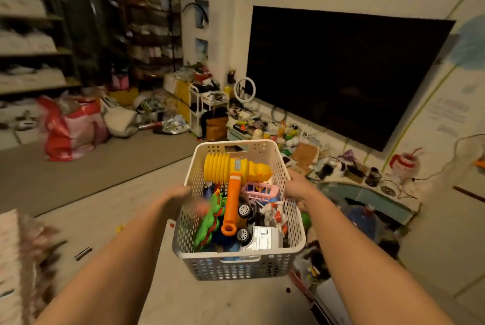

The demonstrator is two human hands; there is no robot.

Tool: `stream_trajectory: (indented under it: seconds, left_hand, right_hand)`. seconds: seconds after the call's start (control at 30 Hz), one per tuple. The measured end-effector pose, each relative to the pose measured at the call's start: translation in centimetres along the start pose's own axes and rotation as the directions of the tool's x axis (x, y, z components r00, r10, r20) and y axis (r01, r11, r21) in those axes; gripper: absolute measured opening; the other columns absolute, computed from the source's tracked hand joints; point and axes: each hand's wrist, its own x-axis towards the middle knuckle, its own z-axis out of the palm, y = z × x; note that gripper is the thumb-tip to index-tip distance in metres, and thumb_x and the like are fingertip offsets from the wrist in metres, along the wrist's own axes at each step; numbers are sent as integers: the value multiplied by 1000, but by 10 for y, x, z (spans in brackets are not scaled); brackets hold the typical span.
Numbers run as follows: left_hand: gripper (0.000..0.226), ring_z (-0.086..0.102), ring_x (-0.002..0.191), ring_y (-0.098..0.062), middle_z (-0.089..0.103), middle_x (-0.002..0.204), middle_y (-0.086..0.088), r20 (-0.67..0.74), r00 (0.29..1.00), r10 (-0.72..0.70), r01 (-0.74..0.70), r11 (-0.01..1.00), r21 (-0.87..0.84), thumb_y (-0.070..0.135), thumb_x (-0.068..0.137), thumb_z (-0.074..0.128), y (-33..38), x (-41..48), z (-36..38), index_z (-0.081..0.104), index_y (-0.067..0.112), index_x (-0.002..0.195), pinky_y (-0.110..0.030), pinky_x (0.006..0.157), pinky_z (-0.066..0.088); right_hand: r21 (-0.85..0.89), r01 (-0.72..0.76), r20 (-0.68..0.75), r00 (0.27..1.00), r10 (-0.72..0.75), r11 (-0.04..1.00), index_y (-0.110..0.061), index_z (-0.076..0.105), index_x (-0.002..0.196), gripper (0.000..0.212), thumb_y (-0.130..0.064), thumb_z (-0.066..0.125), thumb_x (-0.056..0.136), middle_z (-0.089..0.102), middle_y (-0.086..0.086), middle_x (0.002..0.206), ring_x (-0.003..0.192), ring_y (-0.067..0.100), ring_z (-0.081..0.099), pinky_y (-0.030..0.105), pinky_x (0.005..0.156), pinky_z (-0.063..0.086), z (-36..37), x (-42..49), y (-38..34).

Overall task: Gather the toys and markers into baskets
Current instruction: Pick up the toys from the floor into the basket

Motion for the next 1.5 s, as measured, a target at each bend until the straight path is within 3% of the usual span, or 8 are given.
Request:
stream_trajectory:
  seconds: [0.23, 0.37, 0.6, 0.73, 0.87, 1.07, 1.27, 1.5]
  left_hand:
    - [37, 59, 104, -45, 58, 112, -31, -149, 988, -32, 17, 995, -94, -1, 85, 36, 1, 112, -70, 51, -2, 119, -53, 86, 49]
    - [45, 63, 93, -44, 62, 106, -31, -237, 965, -112, 74, 984, -163, 5, 77, 40, -31, 186, -107, 53, -5, 118, -64, 82, 50]
    - [24, 54, 71, -27, 54, 82, -15, -350, 899, -262, 154, 939, -307, 2, 97, 32, 32, 161, -100, 46, 2, 116, -49, 78, 45]
    - [19, 48, 67, -17, 48, 76, -8, -463, 828, -316, 148, 920, -364, 2, 99, 33, 49, 187, -95, 43, 4, 115, -32, 69, 45]
    - [28, 56, 80, -26, 57, 90, -13, -484, 762, -430, 148, 843, -517, 6, 98, 35, 49, 205, -90, 44, 5, 125, -46, 84, 43]
    - [45, 46, 124, -41, 48, 134, -23, -589, 583, -560, 107, 771, -628, -4, 95, 36, 35, 208, -86, 39, 4, 140, -38, 84, 39]
    - [42, 49, 97, -29, 50, 115, -21, -591, 442, -674, 54, 678, -733, -6, 96, 33, -4, 214, -84, 42, 0, 136, -33, 81, 35]
    - [39, 53, 100, -33, 55, 117, -25, -516, 313, -797, 89, 566, -820, -7, 90, 39, -78, 236, -98, 49, -2, 127, -40, 84, 45]
  right_hand:
    - [53, 75, 116, 990, -80, 996, -15, 60, 118, 39, -4, 68, 82, 66, 10, 111, 101, 26, 63, 40, 85, 56, 50, 119, -55]
    - [3, 143, 247, 959, -139, 990, -12, 57, 124, 47, 1, 69, 80, 63, 8, 113, 105, 23, 59, 32, 74, 54, 83, 188, -79]
    - [146, 128, 469, 864, -182, 981, -16, 61, 109, 36, 1, 72, 79, 69, 11, 103, 86, 22, 67, 36, 68, 58, 141, 306, -106]
    - [158, 167, 579, 783, -228, 973, -18, 59, 112, 36, 1, 67, 83, 65, 0, 89, 77, 13, 63, 25, 55, 51, 153, 358, -127]
    - [136, 246, 677, 685, -271, 960, -15, 60, 115, 34, -1, 67, 85, 66, 3, 92, 78, 13, 62, 25, 56, 50, 167, 399, -151]
    - [142, 325, 806, 511, -300, 935, -17, 60, 110, 40, 6, 69, 80, 64, 2, 92, 76, 9, 59, 22, 54, 47, 209, 420, -176]
    - [106, 391, 893, 366, -261, 914, -20, 61, 122, 49, -8, 77, 77, 69, 6, 108, 97, 23, 66, 45, 84, 57, 288, 426, -179]
    - [28, 450, 935, 305, -183, 892, -19, 63, 112, 32, -15, 74, 82, 68, 7, 105, 94, 24, 66, 42, 83, 56, 378, 430, -168]
